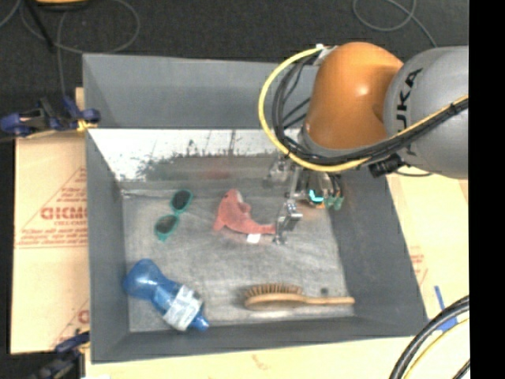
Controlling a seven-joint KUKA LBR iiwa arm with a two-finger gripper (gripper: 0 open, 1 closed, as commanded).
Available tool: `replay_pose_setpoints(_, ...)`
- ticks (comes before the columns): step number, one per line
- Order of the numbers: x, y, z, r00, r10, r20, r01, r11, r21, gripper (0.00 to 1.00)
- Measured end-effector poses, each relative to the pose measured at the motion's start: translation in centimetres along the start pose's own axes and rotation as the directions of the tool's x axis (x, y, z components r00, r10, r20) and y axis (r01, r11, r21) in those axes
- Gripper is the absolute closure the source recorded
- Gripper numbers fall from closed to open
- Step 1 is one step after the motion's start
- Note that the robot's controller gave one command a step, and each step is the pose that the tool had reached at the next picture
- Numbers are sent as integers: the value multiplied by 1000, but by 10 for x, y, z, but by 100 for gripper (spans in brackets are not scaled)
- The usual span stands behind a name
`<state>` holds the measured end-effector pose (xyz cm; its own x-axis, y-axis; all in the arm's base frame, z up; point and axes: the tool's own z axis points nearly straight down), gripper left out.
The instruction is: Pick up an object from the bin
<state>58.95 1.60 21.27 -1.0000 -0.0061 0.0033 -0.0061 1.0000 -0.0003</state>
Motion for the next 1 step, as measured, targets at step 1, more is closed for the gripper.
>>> replay_pose_setpoints(1,-2,0,-4,1000,0,8,0,1000,0,0)
